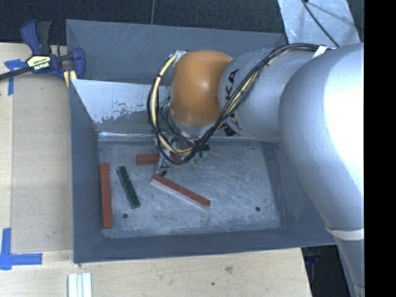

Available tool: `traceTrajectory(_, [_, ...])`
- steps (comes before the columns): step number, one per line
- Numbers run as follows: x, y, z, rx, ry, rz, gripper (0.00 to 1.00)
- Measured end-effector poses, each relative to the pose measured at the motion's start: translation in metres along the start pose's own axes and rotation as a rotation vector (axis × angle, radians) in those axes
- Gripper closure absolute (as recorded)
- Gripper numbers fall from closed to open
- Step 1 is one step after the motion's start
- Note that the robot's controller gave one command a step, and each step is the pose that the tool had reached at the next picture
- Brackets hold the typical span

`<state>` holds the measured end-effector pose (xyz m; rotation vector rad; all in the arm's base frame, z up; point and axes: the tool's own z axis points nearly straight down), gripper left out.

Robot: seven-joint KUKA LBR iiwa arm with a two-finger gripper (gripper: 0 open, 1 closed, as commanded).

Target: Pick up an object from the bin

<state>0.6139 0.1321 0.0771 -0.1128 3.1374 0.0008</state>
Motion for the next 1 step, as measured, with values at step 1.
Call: traceTrajectory(1, [0.0028, -0.0210, -0.1900, 0.000, -0.011, 0.016, 1.00])
